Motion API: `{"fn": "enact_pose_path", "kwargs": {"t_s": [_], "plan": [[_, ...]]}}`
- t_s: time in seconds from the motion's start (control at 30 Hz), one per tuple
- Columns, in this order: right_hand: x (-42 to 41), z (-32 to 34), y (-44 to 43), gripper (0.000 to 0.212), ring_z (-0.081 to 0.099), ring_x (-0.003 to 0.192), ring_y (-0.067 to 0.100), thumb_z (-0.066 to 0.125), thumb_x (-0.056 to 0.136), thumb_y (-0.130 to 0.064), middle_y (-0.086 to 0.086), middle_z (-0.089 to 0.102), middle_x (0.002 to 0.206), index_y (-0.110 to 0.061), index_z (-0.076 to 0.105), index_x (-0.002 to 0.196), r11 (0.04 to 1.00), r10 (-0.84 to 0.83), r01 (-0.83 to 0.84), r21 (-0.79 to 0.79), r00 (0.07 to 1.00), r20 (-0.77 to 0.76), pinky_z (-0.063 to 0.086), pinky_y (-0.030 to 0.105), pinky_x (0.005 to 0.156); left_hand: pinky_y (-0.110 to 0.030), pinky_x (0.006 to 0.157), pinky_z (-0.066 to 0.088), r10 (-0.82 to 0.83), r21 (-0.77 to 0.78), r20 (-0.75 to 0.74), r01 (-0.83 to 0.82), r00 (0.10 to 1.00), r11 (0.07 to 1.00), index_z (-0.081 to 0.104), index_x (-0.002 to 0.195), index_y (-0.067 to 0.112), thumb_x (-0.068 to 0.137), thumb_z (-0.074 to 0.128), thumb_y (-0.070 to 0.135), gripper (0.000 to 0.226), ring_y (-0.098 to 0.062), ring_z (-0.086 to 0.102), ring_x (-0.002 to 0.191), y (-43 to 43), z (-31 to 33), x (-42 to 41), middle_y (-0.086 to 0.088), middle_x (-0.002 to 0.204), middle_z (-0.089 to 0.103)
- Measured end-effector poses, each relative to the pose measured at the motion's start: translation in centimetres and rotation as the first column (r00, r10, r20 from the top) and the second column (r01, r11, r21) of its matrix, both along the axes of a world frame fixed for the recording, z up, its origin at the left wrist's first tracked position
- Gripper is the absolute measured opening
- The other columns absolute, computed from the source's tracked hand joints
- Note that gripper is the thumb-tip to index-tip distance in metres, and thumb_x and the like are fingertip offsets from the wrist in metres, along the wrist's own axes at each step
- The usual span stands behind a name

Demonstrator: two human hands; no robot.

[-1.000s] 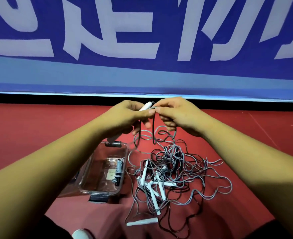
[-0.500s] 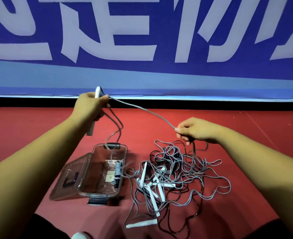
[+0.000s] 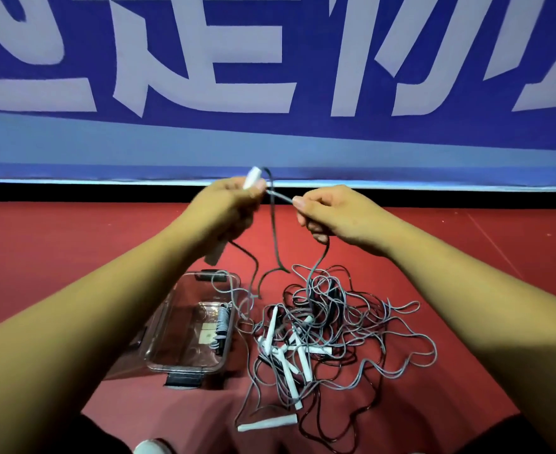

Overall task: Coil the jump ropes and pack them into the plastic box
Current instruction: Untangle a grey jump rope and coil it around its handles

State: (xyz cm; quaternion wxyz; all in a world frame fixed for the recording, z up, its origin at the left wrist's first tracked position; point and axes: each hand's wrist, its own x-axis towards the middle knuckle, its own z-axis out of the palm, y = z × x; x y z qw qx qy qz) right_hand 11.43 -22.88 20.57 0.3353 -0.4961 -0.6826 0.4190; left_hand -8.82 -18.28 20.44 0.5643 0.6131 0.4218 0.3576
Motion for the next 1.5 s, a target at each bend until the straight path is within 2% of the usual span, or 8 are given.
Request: {"fn": "enact_pose_path", "kwargs": {"t_s": [0.2, 0.4, 0.57, 0.7, 0.83, 1.0, 1.2, 1.5], "plan": [[5.4, -4.8, 0.4, 0.027, 0.061, 0.064, 0.021, 0.055, 0.098, -0.012, 0.008, 0.052, 0.063, -0.008, 0.054, 0.071, 0.954, 0.023, 0.025, -0.298, 0.987, 0.156, 0.049, 0.029, 0.067, -0.014, 0.035, 0.017, 0.451, -0.205, 0.244, -0.409, 0.859, 0.889, 0.042, 0.072, 0.02, 0.102, 0.047, 0.022, 0.031, -0.006, 0.026, 0.035, 3.7, 0.0, -4.8, 0.001, 0.06, 0.029], [4.5, -3.9, 0.3, 0.021, 0.042, 0.048, 0.016, 0.059, 0.096, -0.013, 0.001, 0.045, 0.054, -0.005, 0.065, 0.077, 0.977, -0.091, 0.123, -0.174, 0.979, 0.181, 0.041, 0.028, 0.054, -0.018, 0.037, 0.032, 0.437, 0.238, -0.538, -0.367, 0.721, 0.899, 0.066, 0.091, 0.005, 0.091, 0.06, 0.011, 0.009, -0.015, 0.045, 0.031, 3.9, -1.9, -6.7, -0.01, 0.053, 0.058], [-0.9, -0.1, -0.6, 0.019, 0.042, 0.045, 0.013, 0.061, 0.094, -0.016, -0.001, 0.047, 0.05, -0.009, 0.069, 0.078, 0.999, 0.04, -0.034, -0.042, 0.988, 0.15, 0.038, 0.024, 0.051, -0.016, 0.039, 0.024, 0.012, -0.009, -0.204, -0.014, 0.979, 1.0, 0.066, 0.103, 0.001, 0.094, 0.064, 0.023, 0.023, -0.016, 0.049, 0.043, -0.1, 0.3, -1.8, -0.005, 0.094, 0.076], [-1.9, 1.0, -0.6, 0.014, 0.048, 0.052, 0.017, 0.058, 0.092, -0.006, 0.007, 0.054, 0.057, -0.005, 0.07, 0.084, 0.998, -0.031, 0.031, 0.054, 1.0, 0.002, 0.04, 0.026, 0.055, -0.019, 0.042, 0.017, -0.291, -0.069, -0.168, 0.284, 0.942, 0.956, 0.063, 0.085, 0.011, 0.091, 0.061, 0.03, 0.019, -0.013, 0.036, 0.041, -2.3, 1.1, 0.2, -0.003, 0.062, 0.061], [-0.4, 0.1, -0.5, 0.007, 0.059, 0.062, 0.017, 0.059, 0.094, -0.007, 0.012, 0.058, 0.069, -0.005, 0.063, 0.088, 0.999, 0.021, -0.023, -0.044, 0.999, -0.032, 0.047, 0.022, 0.064, -0.016, 0.038, 0.014, -0.099, -0.044, 0.06, 0.102, 0.993, 0.994, 0.047, 0.073, 0.018, 0.09, 0.063, 0.021, 0.024, -0.006, 0.021, 0.038, -1.2, 1.1, -0.4, 0.008, 0.048, 0.033], [4.0, -3.8, -0.5, 0.02, 0.056, 0.058, 0.017, 0.055, 0.084, -0.01, 0.014, 0.064, 0.063, -0.009, 0.063, 0.065, 0.979, 0.084, 0.004, -0.204, 0.904, 0.418, 0.044, 0.034, 0.065, -0.016, 0.036, 0.019, 0.266, -0.162, 0.265, -0.23, 0.927, 0.96, 0.048, 0.076, 0.02, 0.097, 0.057, 0.019, 0.024, -0.005, 0.027, 0.04, 1.6, 1.3, -3.2, 0.006, 0.055, 0.034], [4.3, -3.6, -0.5, 0.027, 0.056, 0.051, 0.023, 0.042, 0.085, 0.003, 0.006, 0.048, 0.051, -0.006, 0.049, 0.06, 0.951, -0.093, 0.161, -0.265, 0.963, 0.253, 0.045, 0.026, 0.057, -0.016, 0.032, 0.033, 0.422, 0.298, -0.43, -0.316, 0.798, 0.901, 0.067, 0.088, 0.012, 0.088, 0.071, 0.018, 0.007, -0.007, 0.043, 0.03, 2.7, -0.9, -6.2, -0.009, 0.055, 0.056], [-2.1, -0.6, -0.5, 0.026, 0.033, 0.047, 0.017, 0.049, 0.078, -0.002, 0.01, 0.04, 0.05, -0.009, 0.053, 0.053, 0.975, -0.075, 0.056, -0.217, 0.994, -0.084, 0.029, 0.023, 0.048, -0.018, 0.042, 0.021, -0.351, -0.126, -0.278, 0.328, 0.894, 0.936, 0.064, 0.097, 0.001, 0.098, 0.056, 0.031, 0.031, -0.016, 0.045, 0.045, -1.7, -0.2, 0.7, -0.01, 0.075, 0.069]]}}
